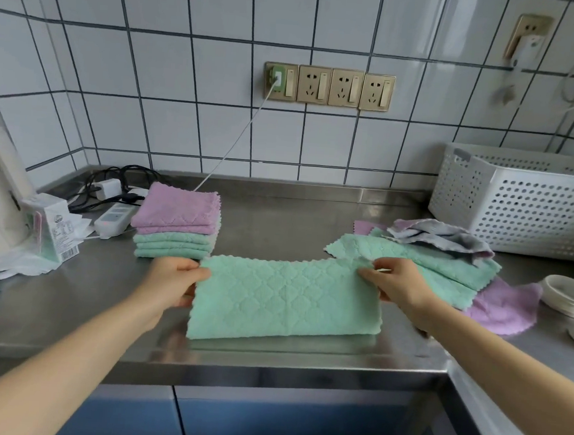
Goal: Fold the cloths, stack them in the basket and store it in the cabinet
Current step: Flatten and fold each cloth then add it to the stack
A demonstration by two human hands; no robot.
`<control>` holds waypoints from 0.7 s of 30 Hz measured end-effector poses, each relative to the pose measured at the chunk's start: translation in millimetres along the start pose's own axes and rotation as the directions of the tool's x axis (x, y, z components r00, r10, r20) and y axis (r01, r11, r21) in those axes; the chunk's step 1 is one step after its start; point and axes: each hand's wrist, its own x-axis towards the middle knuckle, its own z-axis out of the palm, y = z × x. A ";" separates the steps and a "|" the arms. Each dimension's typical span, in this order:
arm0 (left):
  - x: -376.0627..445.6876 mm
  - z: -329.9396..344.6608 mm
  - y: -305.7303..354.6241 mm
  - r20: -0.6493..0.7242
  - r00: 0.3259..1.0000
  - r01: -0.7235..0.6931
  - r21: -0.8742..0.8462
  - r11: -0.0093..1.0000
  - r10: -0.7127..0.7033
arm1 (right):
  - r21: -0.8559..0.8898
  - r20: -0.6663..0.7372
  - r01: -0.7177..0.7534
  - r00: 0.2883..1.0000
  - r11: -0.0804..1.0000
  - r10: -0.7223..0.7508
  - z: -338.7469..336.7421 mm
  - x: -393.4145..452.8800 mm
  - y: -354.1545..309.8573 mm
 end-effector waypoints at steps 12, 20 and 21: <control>37.7 10.2 -31.0 -0.041 0.997 0.065 0.149 0.987 -0.060 | -0.106 -0.087 -0.227 0.972 0.968 0.218 34.1 47.3 23.7; 54.0 11.8 -38.7 -0.122 0.990 -0.032 0.323 0.946 0.075 | -0.138 -0.086 -0.253 0.966 0.957 0.243 34.9 51.6 26.0; 55.3 12.6 -37.7 -0.127 0.989 -0.025 0.348 0.937 0.074 | -0.147 -0.086 -0.256 0.966 0.955 0.246 35.1 50.8 25.1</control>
